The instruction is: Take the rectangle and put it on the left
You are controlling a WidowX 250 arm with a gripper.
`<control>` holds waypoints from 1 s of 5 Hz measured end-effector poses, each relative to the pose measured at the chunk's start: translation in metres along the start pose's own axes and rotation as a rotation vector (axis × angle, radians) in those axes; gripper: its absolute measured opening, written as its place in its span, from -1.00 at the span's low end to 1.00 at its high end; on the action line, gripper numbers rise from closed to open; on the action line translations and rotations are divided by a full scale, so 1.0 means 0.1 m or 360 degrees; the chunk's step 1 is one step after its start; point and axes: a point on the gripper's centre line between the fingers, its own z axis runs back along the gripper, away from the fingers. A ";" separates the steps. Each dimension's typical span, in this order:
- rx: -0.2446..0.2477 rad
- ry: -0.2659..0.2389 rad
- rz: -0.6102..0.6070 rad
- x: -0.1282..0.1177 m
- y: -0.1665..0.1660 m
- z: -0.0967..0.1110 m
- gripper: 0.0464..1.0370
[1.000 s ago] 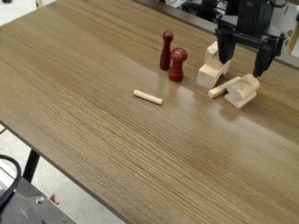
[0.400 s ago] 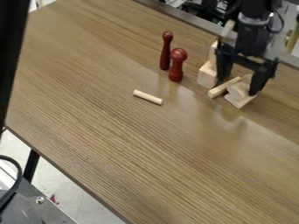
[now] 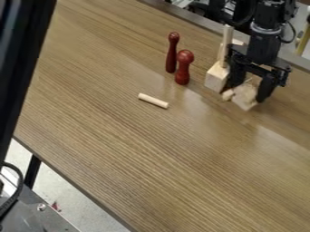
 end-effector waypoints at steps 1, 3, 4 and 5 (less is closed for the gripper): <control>0.0000 0.0027 -0.0008 -0.04 -0.01 -0.02 0.13; -0.0051 0.0043 0.0003 -0.39 -0.07 0.15 0.13; -0.0094 -0.0128 -0.0027 -0.51 -0.20 0.69 0.13; -0.0112 -0.0291 -0.0051 -0.61 -0.27 1.24 0.13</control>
